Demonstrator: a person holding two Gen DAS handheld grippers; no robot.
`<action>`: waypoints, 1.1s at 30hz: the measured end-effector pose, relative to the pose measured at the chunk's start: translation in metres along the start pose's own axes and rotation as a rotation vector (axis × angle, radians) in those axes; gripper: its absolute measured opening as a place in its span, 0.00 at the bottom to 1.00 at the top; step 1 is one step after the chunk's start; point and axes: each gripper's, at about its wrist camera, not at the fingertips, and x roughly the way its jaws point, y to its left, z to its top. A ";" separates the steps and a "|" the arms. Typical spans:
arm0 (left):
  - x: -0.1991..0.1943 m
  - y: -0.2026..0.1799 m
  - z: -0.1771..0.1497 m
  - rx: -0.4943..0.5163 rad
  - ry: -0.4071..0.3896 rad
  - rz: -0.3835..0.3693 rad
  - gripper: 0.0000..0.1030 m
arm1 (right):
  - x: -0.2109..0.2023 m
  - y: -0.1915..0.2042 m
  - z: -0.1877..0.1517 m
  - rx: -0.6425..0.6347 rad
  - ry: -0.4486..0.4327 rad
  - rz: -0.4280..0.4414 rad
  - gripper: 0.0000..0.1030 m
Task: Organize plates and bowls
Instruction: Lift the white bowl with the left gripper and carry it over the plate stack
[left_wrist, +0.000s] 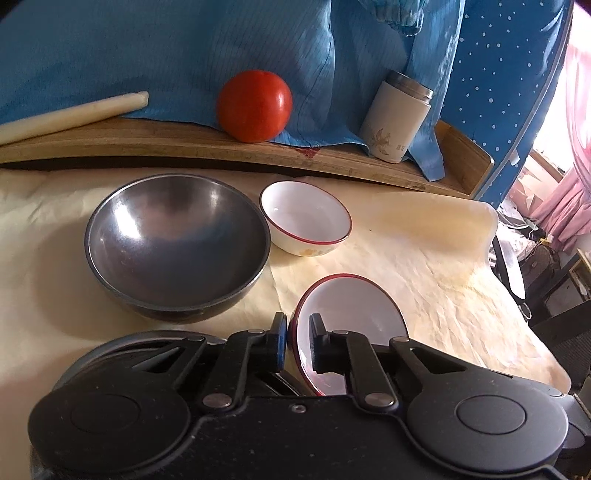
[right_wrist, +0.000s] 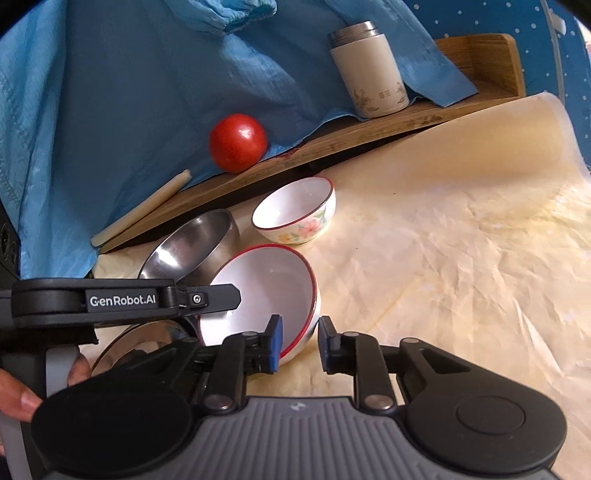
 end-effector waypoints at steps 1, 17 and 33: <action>0.000 0.001 0.000 -0.009 0.004 -0.007 0.12 | -0.001 0.000 0.001 0.001 -0.004 -0.008 0.21; -0.021 -0.013 0.013 -0.031 -0.096 -0.057 0.12 | -0.022 0.004 0.026 0.001 -0.116 -0.026 0.18; -0.050 0.025 0.048 -0.102 -0.231 0.010 0.12 | 0.010 0.052 0.067 -0.078 -0.138 0.048 0.18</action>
